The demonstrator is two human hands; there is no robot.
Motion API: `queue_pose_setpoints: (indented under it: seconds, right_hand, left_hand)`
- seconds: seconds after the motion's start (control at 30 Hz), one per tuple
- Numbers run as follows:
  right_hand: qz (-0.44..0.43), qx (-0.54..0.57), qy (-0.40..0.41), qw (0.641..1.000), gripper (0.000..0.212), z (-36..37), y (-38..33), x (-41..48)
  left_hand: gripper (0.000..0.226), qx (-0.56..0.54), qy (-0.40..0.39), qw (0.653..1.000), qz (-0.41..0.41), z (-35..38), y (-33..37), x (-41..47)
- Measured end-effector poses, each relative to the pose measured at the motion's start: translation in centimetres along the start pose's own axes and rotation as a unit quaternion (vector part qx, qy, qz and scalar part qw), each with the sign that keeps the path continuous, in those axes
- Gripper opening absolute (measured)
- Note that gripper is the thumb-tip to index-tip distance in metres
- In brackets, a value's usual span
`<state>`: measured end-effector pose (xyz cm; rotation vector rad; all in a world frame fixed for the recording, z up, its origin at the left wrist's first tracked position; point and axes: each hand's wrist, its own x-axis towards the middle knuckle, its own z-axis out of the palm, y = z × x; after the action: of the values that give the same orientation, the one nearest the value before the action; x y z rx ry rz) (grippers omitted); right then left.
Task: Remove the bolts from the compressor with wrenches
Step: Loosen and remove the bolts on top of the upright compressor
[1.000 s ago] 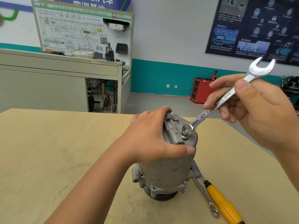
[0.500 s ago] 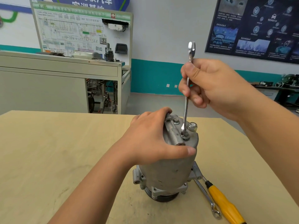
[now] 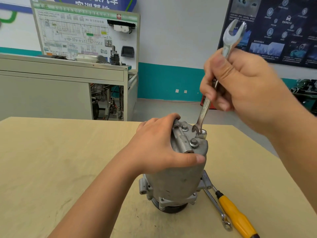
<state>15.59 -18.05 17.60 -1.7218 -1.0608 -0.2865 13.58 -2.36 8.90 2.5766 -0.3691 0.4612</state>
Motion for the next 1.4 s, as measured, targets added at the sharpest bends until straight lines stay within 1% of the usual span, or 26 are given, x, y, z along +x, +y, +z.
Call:
queue_pose_setpoints:
  seconds: [0.07, 0.17, 0.37, 0.5, 0.7, 0.87, 1.03, 1.2, 1.4]
  right_hand:
    - [0.014, 0.000, 0.000, 1.000, 0.029, -0.2, 0.3, 0.2]
    - [0.035, 0.003, -0.021, 0.999, 0.031, -0.1, 0.8, 0.5]
    - [0.053, 0.010, -0.049, 0.997, 0.031, -0.2, 1.2, 1.3]
    - [0.061, 0.039, -0.064, 0.995, 0.032, -0.1, 1.4, 1.8]
    - [0.077, 0.013, -0.074, 0.994, 0.033, 0.2, 1.9, 2.1]
    - [0.078, 0.024, -0.088, 0.993, 0.033, 0.4, 1.8, 2.1]
    - [0.071, -0.015, -0.090, 0.993, 0.034, 0.5, 1.4, 2.2]
    - [0.073, -0.019, -0.085, 0.994, 0.035, 0.4, 1.4, 2.1]
    - [0.068, -0.039, -0.109, 0.991, 0.034, 0.4, 0.9, 2.1]
  left_hand:
    - [0.105, -0.001, -0.001, 1.000, 0.001, 0.0, 0.0, 0.0]
    - [0.105, 0.000, -0.001, 1.000, 0.000, 0.0, 0.0, 0.0]
    - [0.105, 0.001, -0.003, 1.000, -0.002, 0.0, 0.1, -0.1]
    - [0.105, 0.005, -0.003, 1.000, 0.001, 0.0, 0.1, 0.0]
    - [0.106, 0.002, 0.002, 1.000, 0.003, 0.0, 0.0, 0.0]
    - [0.103, 0.003, 0.002, 1.000, 0.007, 0.1, 0.0, -0.1]
    - [0.104, 0.000, 0.003, 1.000, 0.005, 0.1, 0.0, 0.0]
    - [0.104, 0.002, 0.002, 1.000, 0.005, 0.0, 0.0, 0.0]
    - [0.105, 0.001, 0.001, 1.000, 0.006, 0.0, 0.0, 0.0]
